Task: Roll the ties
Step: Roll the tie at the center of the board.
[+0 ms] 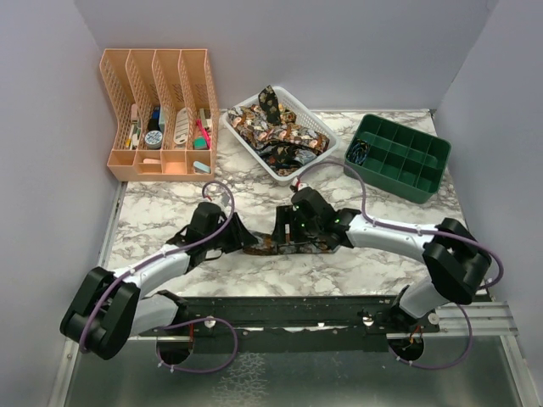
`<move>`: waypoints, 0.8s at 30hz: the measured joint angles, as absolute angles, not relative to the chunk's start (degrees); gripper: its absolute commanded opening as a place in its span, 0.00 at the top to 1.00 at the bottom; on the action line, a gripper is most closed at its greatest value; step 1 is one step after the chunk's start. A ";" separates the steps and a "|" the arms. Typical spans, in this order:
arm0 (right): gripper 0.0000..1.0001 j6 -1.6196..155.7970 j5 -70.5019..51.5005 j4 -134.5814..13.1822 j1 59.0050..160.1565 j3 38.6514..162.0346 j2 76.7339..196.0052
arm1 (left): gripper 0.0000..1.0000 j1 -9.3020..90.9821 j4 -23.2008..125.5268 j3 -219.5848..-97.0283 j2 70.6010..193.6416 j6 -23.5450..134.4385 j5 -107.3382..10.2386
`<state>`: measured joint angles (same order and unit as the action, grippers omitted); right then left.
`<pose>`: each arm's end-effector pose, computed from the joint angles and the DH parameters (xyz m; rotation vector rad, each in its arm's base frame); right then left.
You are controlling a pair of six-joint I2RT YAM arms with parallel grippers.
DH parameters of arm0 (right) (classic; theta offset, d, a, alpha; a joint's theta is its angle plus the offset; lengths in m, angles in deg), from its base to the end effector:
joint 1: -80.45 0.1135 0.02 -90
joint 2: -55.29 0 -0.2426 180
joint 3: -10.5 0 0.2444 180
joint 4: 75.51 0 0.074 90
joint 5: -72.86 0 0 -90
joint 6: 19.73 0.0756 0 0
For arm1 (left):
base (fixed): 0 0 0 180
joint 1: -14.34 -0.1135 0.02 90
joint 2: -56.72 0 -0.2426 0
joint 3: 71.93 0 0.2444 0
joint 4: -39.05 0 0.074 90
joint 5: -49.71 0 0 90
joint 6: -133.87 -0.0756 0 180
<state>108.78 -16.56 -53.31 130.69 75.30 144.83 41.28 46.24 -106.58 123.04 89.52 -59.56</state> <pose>0.2182 0.2635 0.1445 -0.2626 2.5072 0.7047 0.2060 -0.1327 0.1162 -0.1992 2.4167 -1.0152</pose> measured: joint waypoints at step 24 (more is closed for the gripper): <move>0.21 104.67 -20.87 -48.17 118.19 68.13 132.96 | 0.58 55.92 76.53 -131.92 134.51 79.79 -33.37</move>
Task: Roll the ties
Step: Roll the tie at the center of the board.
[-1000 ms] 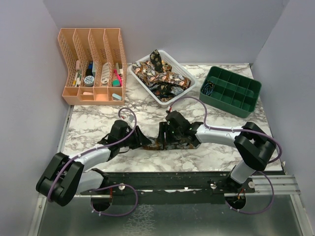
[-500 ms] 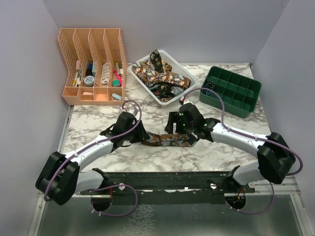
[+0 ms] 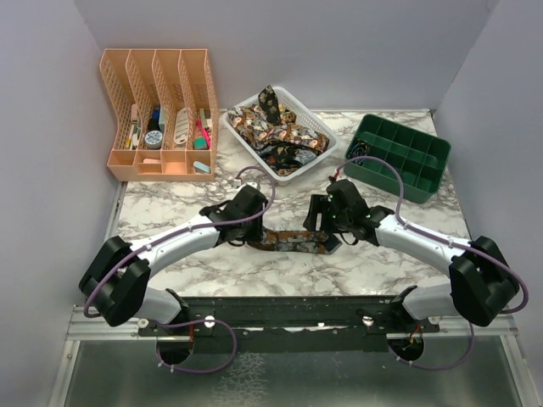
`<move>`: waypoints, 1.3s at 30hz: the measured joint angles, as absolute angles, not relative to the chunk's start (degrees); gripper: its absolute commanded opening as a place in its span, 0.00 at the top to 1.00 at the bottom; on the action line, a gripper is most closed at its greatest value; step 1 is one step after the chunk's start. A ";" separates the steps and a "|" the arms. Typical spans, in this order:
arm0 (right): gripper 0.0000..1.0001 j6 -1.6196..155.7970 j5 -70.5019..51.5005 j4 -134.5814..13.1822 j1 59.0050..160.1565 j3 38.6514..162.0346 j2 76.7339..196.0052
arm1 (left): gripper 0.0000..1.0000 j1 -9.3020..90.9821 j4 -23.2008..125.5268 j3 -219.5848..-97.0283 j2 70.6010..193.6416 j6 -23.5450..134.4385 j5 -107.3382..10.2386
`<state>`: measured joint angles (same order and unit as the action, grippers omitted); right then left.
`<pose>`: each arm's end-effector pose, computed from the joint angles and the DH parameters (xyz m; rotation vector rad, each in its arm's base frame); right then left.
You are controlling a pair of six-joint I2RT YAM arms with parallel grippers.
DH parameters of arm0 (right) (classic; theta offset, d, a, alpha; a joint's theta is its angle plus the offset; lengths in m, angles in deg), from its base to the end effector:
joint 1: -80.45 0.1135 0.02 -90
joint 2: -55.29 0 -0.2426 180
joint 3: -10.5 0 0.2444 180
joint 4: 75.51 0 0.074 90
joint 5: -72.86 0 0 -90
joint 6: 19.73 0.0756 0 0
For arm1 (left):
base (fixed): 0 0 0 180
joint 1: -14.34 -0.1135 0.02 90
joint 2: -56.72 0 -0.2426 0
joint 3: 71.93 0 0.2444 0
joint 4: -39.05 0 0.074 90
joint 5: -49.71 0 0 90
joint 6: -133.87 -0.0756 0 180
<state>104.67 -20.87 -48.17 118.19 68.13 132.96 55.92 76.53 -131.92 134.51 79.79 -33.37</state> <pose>0.2394 0.1791 0.1568 -0.0404 2.4575 0.4998 0.2202 -0.1832 0.1534 0.0784 2.5689 -0.3816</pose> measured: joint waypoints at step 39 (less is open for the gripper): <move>0.16 109.28 -12.76 -50.97 105.49 57.59 124.08 | 0.50 78.24 99.61 -162.89 161.92 85.19 -3.69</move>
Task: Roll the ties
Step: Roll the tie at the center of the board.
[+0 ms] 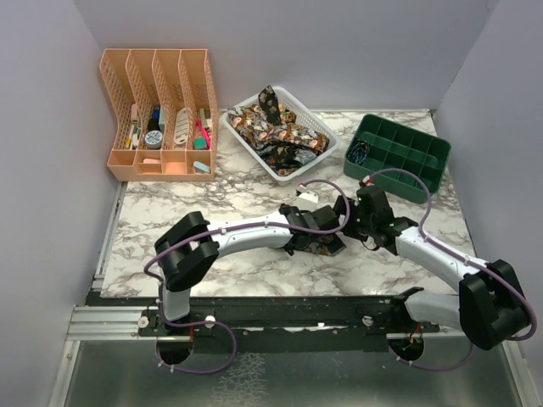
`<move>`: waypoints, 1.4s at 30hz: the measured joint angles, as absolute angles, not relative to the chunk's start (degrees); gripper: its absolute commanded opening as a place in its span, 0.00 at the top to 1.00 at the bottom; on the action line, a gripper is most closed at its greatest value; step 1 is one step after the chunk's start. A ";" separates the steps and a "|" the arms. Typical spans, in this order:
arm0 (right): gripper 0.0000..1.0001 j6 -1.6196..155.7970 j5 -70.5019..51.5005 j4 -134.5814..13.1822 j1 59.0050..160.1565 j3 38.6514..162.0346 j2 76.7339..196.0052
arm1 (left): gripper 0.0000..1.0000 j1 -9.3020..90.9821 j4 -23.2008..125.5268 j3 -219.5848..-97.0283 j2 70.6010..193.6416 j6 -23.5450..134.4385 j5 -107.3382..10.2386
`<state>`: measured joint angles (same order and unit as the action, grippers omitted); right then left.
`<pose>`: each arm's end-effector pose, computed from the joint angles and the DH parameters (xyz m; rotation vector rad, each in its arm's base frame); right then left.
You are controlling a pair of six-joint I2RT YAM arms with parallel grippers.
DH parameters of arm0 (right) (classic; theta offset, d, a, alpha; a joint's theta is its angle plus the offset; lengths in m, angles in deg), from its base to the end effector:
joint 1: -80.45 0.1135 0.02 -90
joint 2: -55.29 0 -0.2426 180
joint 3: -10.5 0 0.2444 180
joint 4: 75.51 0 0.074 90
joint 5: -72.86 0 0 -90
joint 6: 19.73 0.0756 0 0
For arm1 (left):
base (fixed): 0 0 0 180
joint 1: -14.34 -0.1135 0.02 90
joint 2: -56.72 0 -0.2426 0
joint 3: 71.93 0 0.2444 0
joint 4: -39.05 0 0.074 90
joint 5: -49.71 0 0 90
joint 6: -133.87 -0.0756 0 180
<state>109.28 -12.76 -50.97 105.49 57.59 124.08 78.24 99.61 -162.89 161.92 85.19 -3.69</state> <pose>0.2355 0.1164 0.1414 0.2622 2.4516 0.6049 0.1970 -0.2997 0.1575 0.3766 2.4428 0.2341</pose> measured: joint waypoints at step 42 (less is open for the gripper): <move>0.15 109.80 4.81 -58.97 102.65 54.73 121.70 | 0.02 73.58 83.00 -145.25 135.41 84.90 -13.33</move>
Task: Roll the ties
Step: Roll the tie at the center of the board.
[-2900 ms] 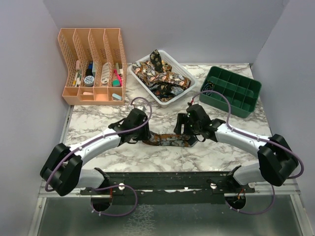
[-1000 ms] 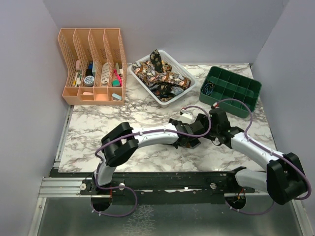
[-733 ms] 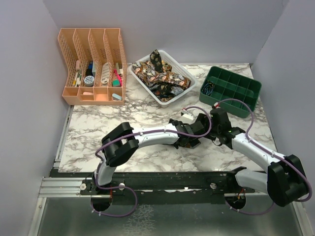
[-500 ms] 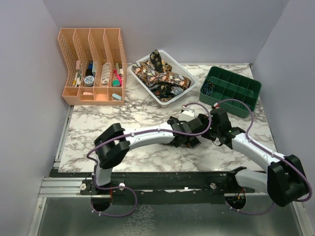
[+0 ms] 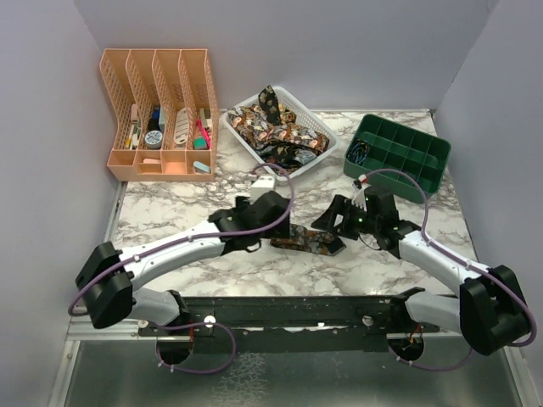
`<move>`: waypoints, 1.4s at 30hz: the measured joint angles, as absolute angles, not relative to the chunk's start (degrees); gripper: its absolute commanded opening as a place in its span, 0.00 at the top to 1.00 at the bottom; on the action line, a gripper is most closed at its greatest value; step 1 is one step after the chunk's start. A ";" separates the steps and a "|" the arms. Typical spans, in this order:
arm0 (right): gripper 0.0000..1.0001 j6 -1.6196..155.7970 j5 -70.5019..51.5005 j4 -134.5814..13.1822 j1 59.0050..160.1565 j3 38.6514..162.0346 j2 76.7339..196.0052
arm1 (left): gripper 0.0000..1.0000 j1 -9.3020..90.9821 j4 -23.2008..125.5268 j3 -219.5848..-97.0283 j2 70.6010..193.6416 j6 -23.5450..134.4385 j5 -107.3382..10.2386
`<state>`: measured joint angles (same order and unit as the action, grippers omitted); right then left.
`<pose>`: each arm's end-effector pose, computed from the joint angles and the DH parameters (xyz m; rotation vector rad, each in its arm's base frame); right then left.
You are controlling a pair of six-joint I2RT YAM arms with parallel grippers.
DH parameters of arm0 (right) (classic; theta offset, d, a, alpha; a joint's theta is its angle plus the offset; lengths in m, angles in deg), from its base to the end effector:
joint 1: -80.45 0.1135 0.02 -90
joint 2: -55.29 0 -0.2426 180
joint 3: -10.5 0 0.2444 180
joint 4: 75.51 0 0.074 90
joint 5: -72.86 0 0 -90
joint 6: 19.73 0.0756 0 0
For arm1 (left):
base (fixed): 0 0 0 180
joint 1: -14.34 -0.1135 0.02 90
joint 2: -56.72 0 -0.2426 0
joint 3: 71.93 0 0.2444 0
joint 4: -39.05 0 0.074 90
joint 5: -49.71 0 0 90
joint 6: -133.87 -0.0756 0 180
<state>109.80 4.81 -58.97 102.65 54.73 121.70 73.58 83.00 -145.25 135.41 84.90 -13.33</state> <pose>0.2316 0.1250 0.1534 0.1394 2.3833 0.9810 0.1869 -0.2471 0.2213 0.1638 2.3269 -0.3041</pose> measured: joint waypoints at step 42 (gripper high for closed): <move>0.00 80.27 4.88 -65.63 114.12 60.11 124.65 | 0.01 51.81 62.65 -119.13 120.81 87.68 -37.57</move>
